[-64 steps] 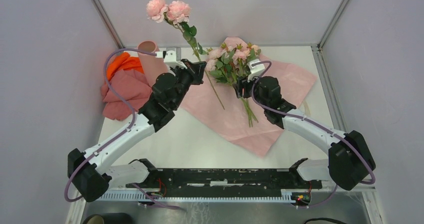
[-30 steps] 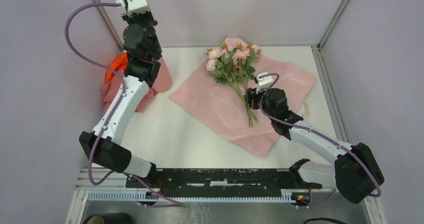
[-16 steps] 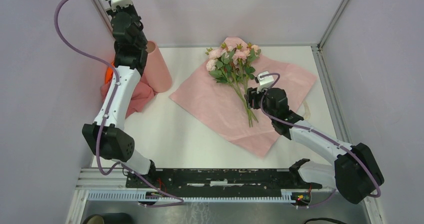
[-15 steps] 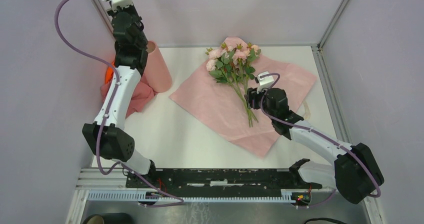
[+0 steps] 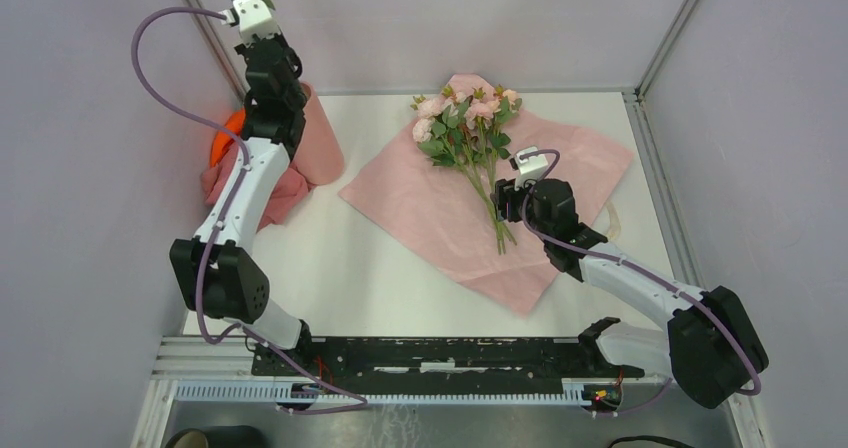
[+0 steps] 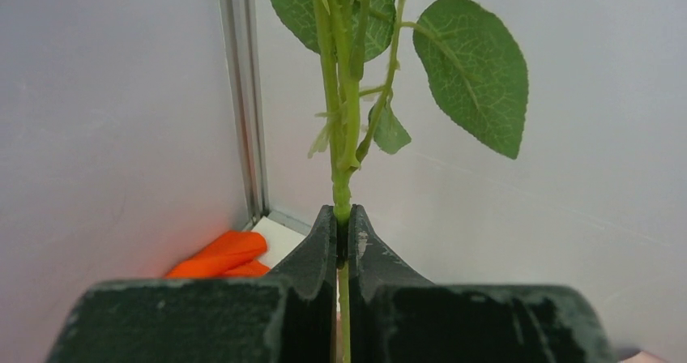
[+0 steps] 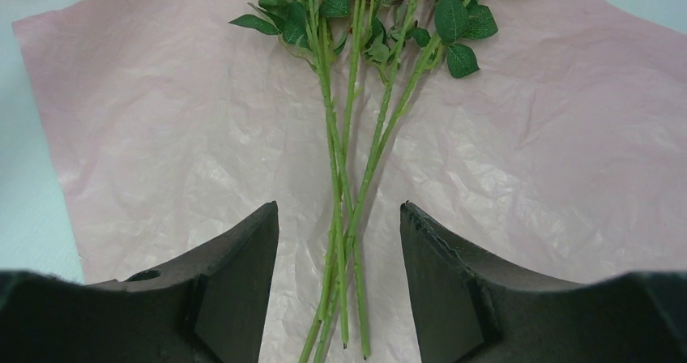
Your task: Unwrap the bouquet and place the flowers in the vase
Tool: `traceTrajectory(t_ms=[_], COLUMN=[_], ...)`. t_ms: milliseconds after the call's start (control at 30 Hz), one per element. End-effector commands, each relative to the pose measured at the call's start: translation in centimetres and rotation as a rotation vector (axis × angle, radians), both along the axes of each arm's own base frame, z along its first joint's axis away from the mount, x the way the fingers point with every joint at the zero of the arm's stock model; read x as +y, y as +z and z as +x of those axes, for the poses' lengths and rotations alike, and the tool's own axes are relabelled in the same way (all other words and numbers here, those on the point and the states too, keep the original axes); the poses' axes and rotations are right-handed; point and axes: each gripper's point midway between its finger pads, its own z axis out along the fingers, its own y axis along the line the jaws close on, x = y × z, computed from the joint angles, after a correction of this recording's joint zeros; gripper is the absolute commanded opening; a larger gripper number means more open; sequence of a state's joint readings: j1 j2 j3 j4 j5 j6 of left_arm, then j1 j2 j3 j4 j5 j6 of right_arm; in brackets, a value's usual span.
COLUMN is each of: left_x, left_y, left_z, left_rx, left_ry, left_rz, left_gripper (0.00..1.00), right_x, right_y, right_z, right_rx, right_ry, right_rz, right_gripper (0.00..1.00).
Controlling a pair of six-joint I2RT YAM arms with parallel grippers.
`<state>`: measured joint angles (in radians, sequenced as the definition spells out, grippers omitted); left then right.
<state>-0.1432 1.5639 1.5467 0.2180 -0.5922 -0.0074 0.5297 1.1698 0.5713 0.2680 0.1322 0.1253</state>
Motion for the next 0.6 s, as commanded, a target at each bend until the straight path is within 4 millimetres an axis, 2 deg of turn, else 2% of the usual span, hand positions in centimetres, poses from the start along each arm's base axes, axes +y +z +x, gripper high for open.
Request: traceTrajectory(t_ms=[0, 200, 267, 400, 433, 500, 567], left_x=[-0.3, -0.2, -0.3, -0.2, -0.3, -0.4, -0.5], left_y=[-1.0, -3.6, -4.1, -5.0, -5.2, -5.5, -5.8], left_z=[0.1, 0.4, 0.4, 0.4, 0.4, 0.5, 0.5], left_rx=[-0.033, 0.021, 0.028, 0.038, 0.041, 0.046, 0.052], left_ry=[-0.014, 0.002, -0.001, 0.002, 0.002, -0.005, -0.009], left_rz=[-0.077, -0.09, -0.096, -0.115, -0.122, -0.129, -0.135], left_gripper=[0.02, 0.03, 0.13, 0.45, 0.5, 0.56, 0.57], right_x=[-0.1, -0.2, -0.1, -0.1, -0.1, -0.2, -0.3], right_y=[1.2, 1.0, 1.0, 0.9, 0.9, 0.9, 0.9], right_z=[0.1, 0.1, 0.0, 0.0, 0.0, -0.1, -0.1], right_rx=[-0.038, -0.034, -0.035, -0.033, -0.033, -0.033, -0.035], right_ry=[0.005, 0.003, 0.005, 0.006, 0.006, 0.005, 0.002], right_rz=[0.013, 0.009, 0.009, 0.01, 0.011, 0.01, 0.01], right_gripper=[0.62, 0.62, 0.62, 0.62, 0.62, 0.62, 0.62])
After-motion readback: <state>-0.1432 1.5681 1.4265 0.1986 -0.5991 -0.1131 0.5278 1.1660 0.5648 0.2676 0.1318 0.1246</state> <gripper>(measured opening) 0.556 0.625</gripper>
